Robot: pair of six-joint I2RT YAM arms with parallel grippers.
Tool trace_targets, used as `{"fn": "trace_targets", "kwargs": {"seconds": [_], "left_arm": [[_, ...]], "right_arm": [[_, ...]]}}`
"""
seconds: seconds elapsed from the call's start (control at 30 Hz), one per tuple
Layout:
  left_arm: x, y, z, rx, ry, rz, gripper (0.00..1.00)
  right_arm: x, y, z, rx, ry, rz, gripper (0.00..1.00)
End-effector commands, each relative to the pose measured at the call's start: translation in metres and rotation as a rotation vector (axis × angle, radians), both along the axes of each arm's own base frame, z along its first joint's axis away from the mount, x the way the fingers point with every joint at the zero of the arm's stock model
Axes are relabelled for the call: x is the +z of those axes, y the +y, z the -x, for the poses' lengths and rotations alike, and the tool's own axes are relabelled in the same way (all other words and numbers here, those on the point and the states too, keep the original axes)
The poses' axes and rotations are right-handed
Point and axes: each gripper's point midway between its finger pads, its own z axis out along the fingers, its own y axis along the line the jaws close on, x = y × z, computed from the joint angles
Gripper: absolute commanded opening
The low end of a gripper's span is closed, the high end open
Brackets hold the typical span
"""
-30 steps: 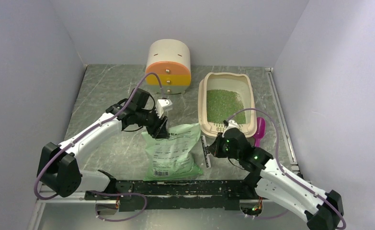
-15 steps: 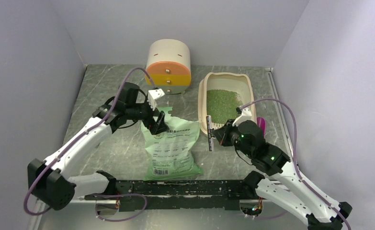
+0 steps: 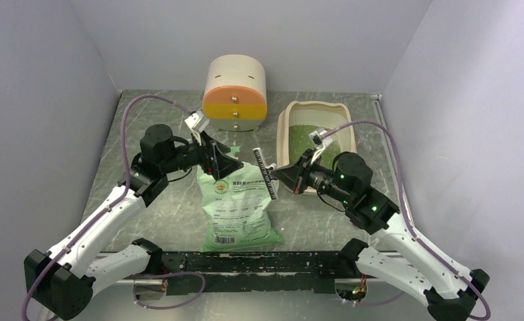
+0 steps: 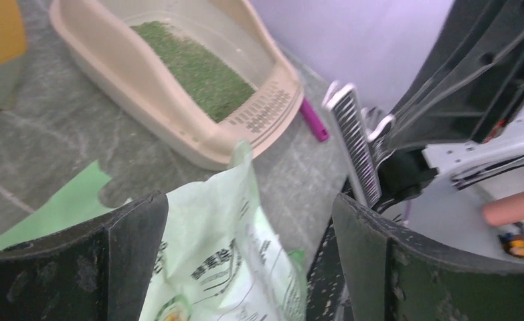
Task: Fill the litter box with clean litter
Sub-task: Pick up the clamp at the center of the board.
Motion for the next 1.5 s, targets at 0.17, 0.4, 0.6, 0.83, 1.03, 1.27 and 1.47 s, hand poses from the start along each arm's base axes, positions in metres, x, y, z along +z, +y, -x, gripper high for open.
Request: {"fn": "trace_targets", "kwargs": {"seconds": [0.17, 0.4, 0.6, 0.83, 1.03, 1.27, 1.47], "left_arm": [[0.060, -0.015, 0.014, -0.057, 0.060, 0.388, 0.96], [0.051, -0.042, 0.007, 0.045, 0.176, 0.390, 0.94], [0.037, -0.052, -0.007, 0.207, 0.237, 0.351, 0.66], [0.041, -0.050, -0.011, 0.278, 0.226, 0.350, 0.23], [0.038, -0.052, -0.010, 0.265, 0.235, 0.346, 0.05], [0.042, -0.045, -0.004, 0.261, 0.201, 0.380, 0.05], [0.049, -0.045, 0.004, 0.216, 0.163, 0.355, 0.05]], "right_arm": [[0.028, 0.032, 0.006, 0.176, -0.100, -0.087, 0.00], [0.012, 0.038, -0.012, 0.126, -0.084, -0.007, 0.00], [0.016, 0.045, -0.022, 0.079, -0.153, 0.078, 0.00], [0.005, 0.066, -0.006, 0.099, -0.226, 0.180, 0.00], [0.005, 0.071, -0.005, 0.097, -0.208, 0.157, 0.11], [0.014, 0.052, -0.015, 0.001, -0.142, 0.145, 0.77], [-0.005, 0.039, -0.033, 0.150, 0.059, 0.114, 0.86]]}}
